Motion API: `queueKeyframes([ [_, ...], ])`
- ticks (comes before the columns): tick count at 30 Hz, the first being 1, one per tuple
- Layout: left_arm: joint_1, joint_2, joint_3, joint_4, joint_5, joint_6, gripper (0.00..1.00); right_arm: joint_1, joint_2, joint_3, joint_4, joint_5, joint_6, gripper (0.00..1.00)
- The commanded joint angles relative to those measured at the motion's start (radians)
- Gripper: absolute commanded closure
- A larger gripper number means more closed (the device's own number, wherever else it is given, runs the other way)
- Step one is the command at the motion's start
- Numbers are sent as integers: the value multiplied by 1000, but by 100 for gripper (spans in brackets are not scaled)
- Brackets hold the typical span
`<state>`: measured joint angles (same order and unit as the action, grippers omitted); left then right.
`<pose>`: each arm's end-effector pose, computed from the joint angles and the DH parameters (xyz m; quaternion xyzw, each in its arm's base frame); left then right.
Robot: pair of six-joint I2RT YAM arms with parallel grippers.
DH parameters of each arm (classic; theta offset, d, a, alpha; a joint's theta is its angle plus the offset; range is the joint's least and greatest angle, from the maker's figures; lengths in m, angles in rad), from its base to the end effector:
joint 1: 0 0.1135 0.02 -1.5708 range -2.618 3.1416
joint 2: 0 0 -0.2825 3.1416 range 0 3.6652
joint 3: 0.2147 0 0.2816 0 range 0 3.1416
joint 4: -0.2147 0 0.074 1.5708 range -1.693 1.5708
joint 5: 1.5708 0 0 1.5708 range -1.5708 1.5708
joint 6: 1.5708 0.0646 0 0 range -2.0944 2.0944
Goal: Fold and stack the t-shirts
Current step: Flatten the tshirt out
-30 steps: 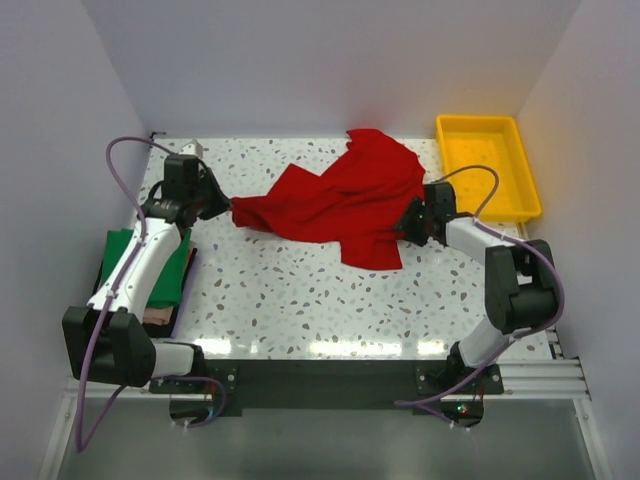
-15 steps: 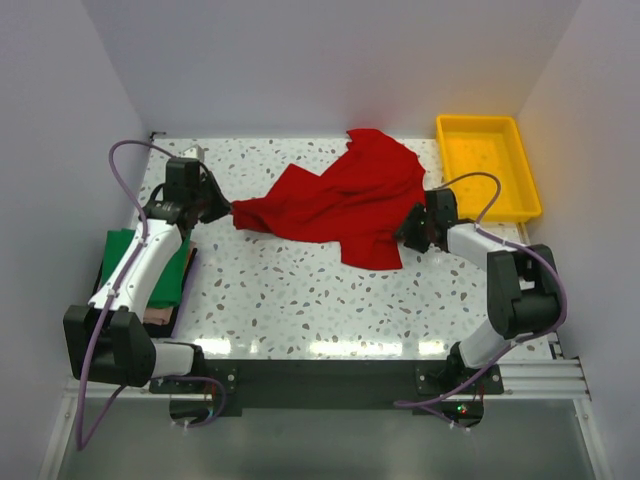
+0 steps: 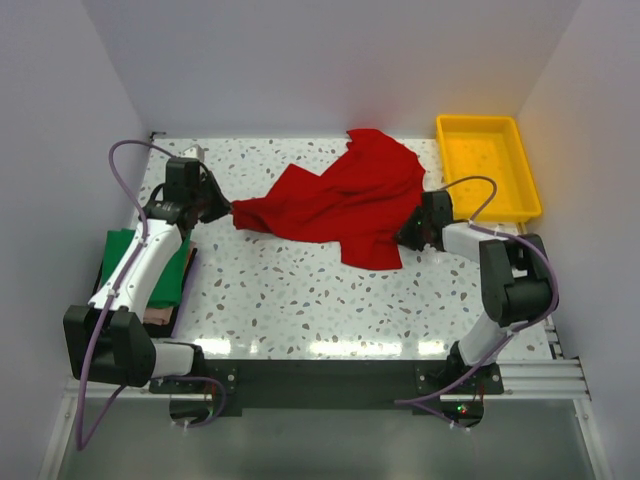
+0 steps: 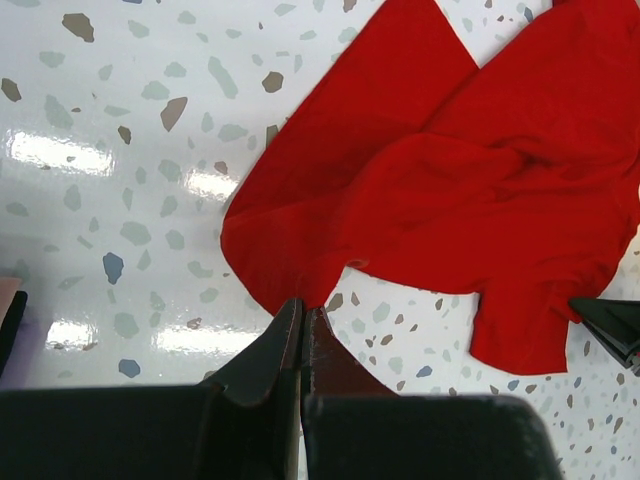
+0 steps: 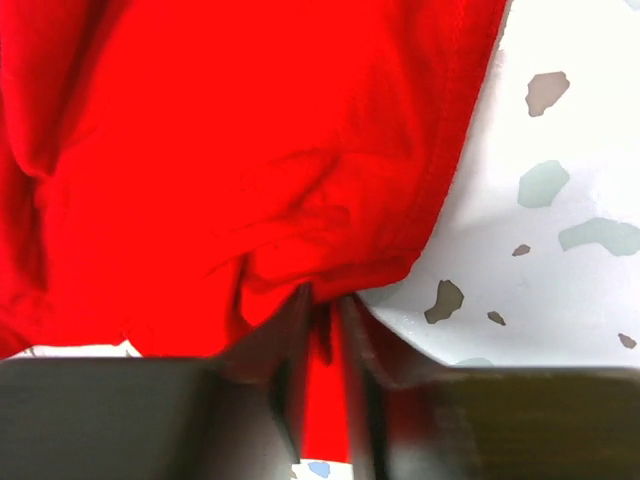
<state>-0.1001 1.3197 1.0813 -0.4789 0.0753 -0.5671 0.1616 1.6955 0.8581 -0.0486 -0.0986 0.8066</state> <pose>0.3335 -0.0384 0.2895 -0.1953 0.8886 -0.1678 0.3796 0.3655 0.0660 0.1225 0.2825 0.8975 0.1972 0.2752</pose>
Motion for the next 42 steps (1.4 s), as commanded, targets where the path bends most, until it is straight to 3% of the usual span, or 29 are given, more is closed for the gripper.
queueKeyframes([
  [1, 7, -13, -7, 33, 3, 1, 100, 6, -14, 30, 18, 23, 2, 84],
  [3, 7, -17, -11, 22, -12, 4, 100, 4, -39, 32, -3, 34, -7, 100],
  [12, 5, -95, -72, -29, -124, -1, 100, 3, -423, 96, -270, 180, -130, 100],
  [22, 5, -292, 57, -131, -258, 0, 100, 3, -720, 456, -595, 212, -221, 100],
  [30, 5, -467, 236, -175, -255, -22, 100, 1, -734, 908, -784, 204, -294, 100],
  [36, 5, -410, 448, -170, -259, -27, 100, 1, -633, 1185, -859, 183, -334, 100],
  [42, 5, -317, 497, -61, -244, -33, 100, 1, -556, 1167, -749, 160, -336, 100],
])
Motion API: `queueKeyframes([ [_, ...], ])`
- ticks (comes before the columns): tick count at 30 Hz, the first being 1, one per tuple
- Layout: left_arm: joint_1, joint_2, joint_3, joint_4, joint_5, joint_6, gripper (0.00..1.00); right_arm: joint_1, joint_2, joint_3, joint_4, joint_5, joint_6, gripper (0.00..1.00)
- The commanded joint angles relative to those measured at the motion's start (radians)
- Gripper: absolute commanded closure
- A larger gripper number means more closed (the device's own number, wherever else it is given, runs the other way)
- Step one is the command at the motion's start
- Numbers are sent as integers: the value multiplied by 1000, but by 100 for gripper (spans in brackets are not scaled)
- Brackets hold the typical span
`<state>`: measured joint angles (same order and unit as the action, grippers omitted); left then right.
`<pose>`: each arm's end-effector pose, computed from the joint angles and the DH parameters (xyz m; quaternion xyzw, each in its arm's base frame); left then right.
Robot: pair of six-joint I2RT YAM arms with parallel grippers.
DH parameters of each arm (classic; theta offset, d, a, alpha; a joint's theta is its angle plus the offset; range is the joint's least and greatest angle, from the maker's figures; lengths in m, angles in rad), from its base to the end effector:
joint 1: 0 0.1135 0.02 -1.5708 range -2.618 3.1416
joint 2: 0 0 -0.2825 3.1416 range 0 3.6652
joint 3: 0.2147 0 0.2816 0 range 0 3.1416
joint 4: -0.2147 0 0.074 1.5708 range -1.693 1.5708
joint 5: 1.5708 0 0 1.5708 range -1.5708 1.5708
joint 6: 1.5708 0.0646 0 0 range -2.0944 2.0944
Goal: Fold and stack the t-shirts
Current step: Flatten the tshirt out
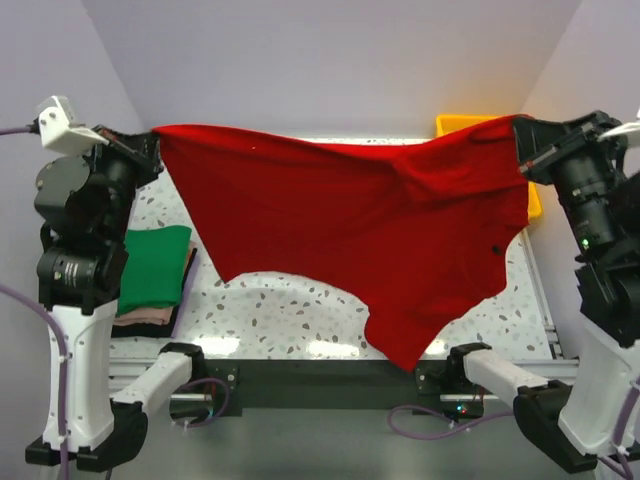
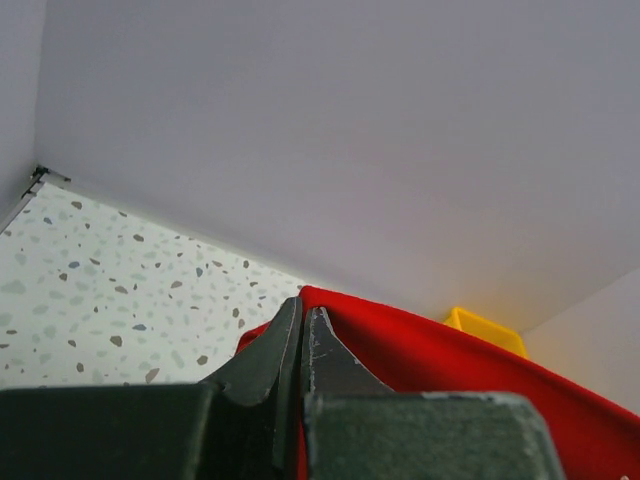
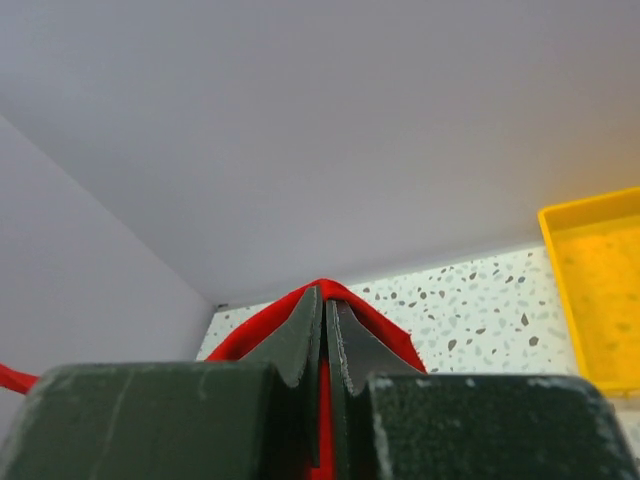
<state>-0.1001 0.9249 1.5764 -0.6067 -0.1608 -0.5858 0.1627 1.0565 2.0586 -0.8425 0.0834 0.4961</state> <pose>0.1702 -0.0067 0.5598 -0.2220 0.6547 -0.1900 0.6971 0.1146 0.0134 0.6456 0.1388 0.6337 0.2204 0.7284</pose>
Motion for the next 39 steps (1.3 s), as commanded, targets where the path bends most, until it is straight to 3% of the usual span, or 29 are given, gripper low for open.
queueKeyframes([
  [1, 5, 113, -6, 87, -9, -13, 100, -2, 106, -47, 99, -39, -21, 100],
  [8, 7, 340, 23, 329, -40, -2, 100, -2, 318, -106, 356, -82, 24, 100],
  [14, 25, 627, 242, 444, 3, 4, 100, 0, 635, 176, 422, -120, 44, 100],
  [17, 51, 774, 429, 427, 52, -5, 100, -3, 747, 381, 416, -100, 42, 100],
  [20, 72, 874, 591, 423, 89, -8, 100, -12, 783, 483, 459, -86, 44, 100],
  [24, 100, 908, 660, 444, 125, -9, 100, -35, 740, 405, 517, -63, 50, 100],
  [28, 100, 850, 495, 487, 156, -8, 100, -43, 641, 171, 554, -70, 59, 100],
  [32, 100, 712, 188, 567, 201, -35, 100, -57, 505, -230, 557, -82, 97, 100],
  [33, 100, 683, 39, 584, 204, -46, 100, -64, 472, -311, 556, -82, 113, 100],
  [35, 100, 625, -120, 640, 199, -83, 100, -69, 360, -472, 559, -82, 124, 100],
  [36, 100, 574, -270, 650, 198, -100, 100, -71, 326, -626, 560, -73, 124, 100],
  [39, 100, 511, -515, 656, 196, -164, 100, -74, 231, -866, 566, -31, 110, 100],
])
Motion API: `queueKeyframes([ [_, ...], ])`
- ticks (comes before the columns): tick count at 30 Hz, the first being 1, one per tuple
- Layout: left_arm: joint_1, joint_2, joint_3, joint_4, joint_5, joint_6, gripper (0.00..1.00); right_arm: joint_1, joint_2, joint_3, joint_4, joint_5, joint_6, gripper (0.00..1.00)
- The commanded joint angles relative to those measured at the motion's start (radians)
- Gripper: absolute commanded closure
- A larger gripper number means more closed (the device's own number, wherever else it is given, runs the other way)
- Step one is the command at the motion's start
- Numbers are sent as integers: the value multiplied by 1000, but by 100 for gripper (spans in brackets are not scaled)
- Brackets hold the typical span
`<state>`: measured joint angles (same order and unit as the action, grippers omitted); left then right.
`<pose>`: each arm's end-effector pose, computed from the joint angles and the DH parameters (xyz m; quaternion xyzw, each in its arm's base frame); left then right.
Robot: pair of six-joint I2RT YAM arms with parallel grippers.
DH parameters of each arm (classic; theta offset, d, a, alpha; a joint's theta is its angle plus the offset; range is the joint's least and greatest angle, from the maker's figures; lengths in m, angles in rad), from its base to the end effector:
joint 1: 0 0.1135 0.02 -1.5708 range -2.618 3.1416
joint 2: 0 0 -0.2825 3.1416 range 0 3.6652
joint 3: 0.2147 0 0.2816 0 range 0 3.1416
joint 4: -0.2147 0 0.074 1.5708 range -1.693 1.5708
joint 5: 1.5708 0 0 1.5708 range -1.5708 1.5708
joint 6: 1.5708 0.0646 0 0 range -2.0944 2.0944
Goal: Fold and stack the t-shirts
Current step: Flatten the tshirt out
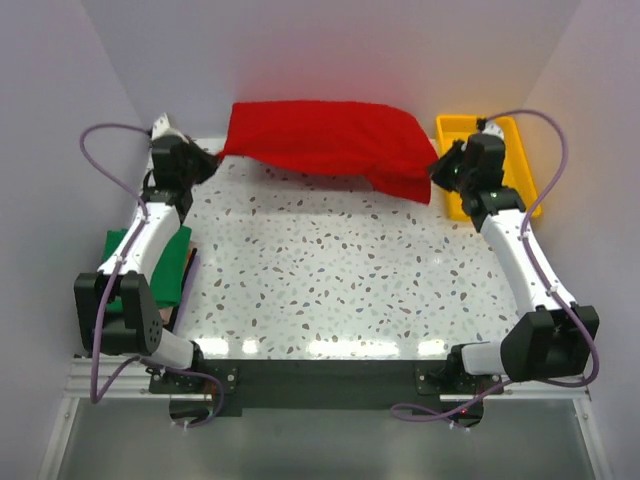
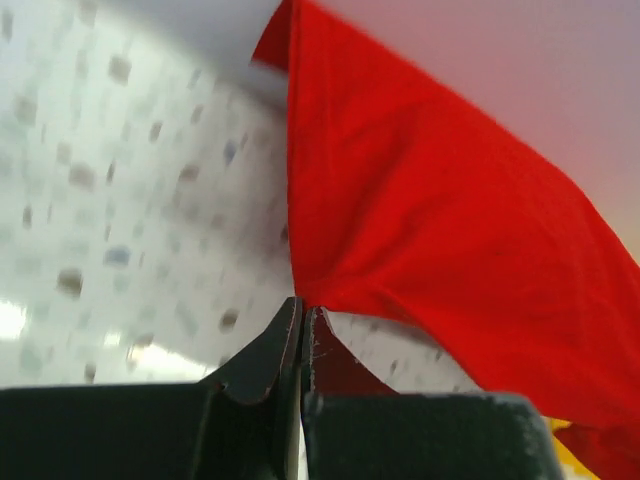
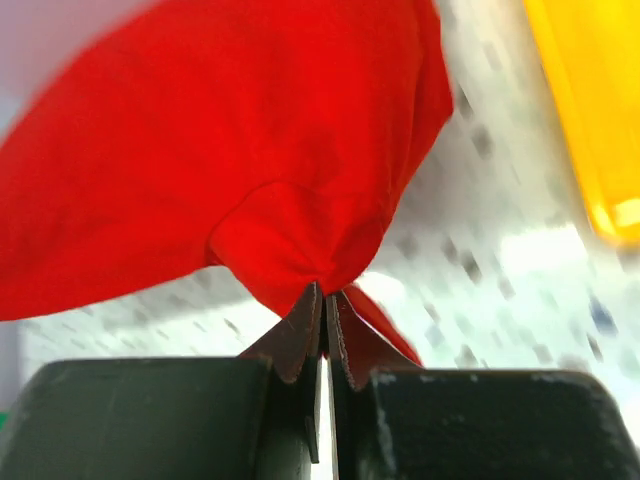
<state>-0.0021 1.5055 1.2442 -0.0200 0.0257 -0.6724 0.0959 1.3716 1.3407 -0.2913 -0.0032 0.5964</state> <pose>0.4160 -0.0025 0.3438 -0.2556 0.7573 -0.2085 0.5637 0.3707 0.0359 0.3980 0.2000 0.7863 0.1995 0.5494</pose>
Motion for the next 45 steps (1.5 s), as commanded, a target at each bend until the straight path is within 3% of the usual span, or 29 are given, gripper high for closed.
queueKeyframes([
  [1, 2, -77, -233, 66, 10, -116, 100, -7, -86, -185, -2, 69, 6, 97],
  [5, 2, -64, -454, 46, -21, -205, 100, -13, 1, -270, -46, 60, -27, 89],
  [8, 2, -44, -531, 40, -15, -262, 92, -15, 53, -261, -101, 37, -43, 77],
  [10, 2, -50, -557, 42, -3, -269, 77, -15, 60, -271, -117, 43, -53, 66],
  [11, 2, -79, -580, 38, -7, -270, 71, -13, 55, -279, -132, 57, -64, 53],
  [12, 2, -99, -594, 37, -9, -268, 58, -13, 25, -288, -149, 71, -67, 47],
  [15, 2, -186, -634, 22, -23, -254, 47, -13, -51, -359, -155, 83, -54, 34],
  [23, -2, -312, -652, -195, -257, -291, 49, -10, -242, -622, -95, -35, -1, 35],
  [35, -82, -157, -605, -150, -303, -345, 52, -1, -284, -781, -46, -58, 16, 38],
  [45, -81, -159, -600, -67, -303, -357, 51, 1, -283, -824, -13, -89, 28, 39],
])
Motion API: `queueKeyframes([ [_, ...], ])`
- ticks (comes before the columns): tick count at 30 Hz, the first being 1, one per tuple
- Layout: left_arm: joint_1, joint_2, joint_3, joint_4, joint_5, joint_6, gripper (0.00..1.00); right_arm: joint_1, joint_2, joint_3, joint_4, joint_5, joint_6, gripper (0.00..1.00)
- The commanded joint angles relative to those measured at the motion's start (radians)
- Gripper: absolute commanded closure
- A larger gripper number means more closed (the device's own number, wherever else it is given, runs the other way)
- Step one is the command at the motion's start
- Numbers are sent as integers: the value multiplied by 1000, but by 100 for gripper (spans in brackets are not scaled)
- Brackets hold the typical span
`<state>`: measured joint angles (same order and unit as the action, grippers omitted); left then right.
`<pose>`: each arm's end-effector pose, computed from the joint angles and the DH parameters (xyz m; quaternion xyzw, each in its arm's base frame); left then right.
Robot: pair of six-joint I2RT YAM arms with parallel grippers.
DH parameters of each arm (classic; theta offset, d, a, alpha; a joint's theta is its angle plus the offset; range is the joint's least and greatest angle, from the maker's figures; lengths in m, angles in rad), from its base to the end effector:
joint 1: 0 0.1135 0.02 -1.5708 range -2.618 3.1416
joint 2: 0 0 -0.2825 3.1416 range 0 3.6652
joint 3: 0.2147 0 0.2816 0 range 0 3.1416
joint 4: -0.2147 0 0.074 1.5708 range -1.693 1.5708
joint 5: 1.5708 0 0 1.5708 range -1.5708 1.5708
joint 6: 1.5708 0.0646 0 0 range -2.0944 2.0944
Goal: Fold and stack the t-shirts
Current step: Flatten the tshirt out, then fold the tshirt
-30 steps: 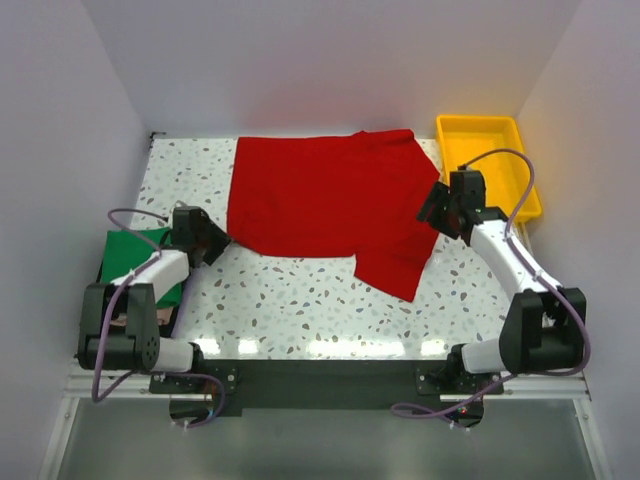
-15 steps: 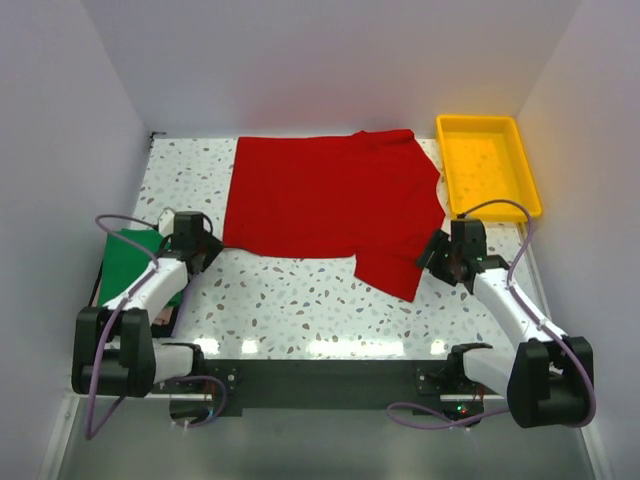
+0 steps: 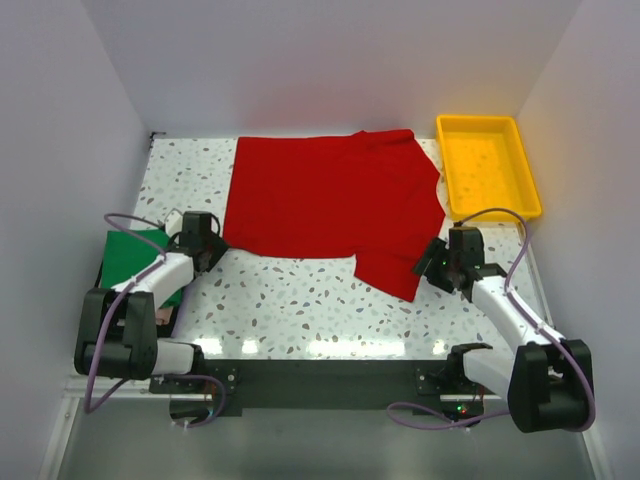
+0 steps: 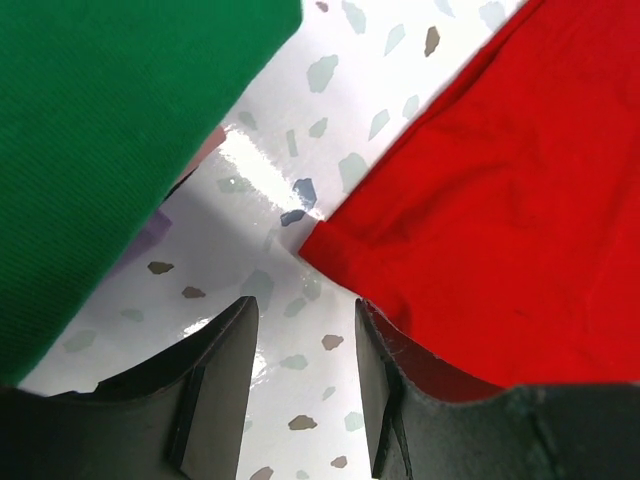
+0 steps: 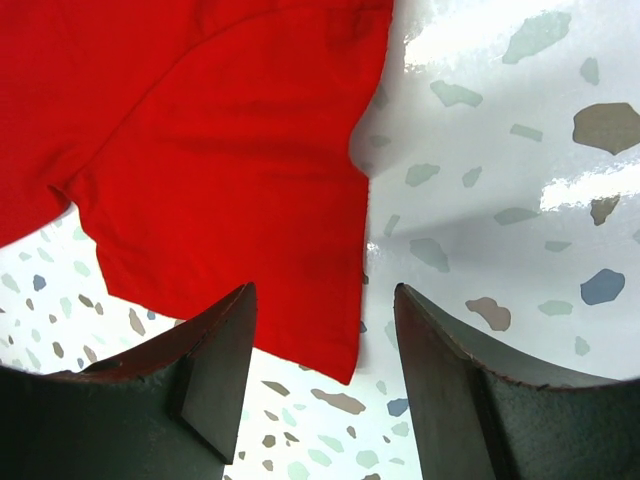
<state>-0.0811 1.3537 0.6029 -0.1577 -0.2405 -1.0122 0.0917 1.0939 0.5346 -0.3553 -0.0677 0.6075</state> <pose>0.2856 -0.0078 0.1377 -0.4563 0.8214 -0.0709 0.3347 0.2384 0.0263 0.1597 0.2308 0.9176 0.1404 0.2916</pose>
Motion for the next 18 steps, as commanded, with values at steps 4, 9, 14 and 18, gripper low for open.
queueKeyframes([
  [4, -2, 37, 90, 46, -63, -22, 51, 6, 9, -19, 61, -27, 15, 40],
  [9, -2, 119, 159, -34, -105, -28, 53, 6, 35, -15, 78, -32, 12, 40],
  [14, -12, 168, 164, -36, -97, -26, 56, 5, 58, -12, 91, -41, 14, 40],
  [18, -28, 179, 178, -57, -114, -20, 62, 6, 70, -13, 96, -44, 9, 40],
])
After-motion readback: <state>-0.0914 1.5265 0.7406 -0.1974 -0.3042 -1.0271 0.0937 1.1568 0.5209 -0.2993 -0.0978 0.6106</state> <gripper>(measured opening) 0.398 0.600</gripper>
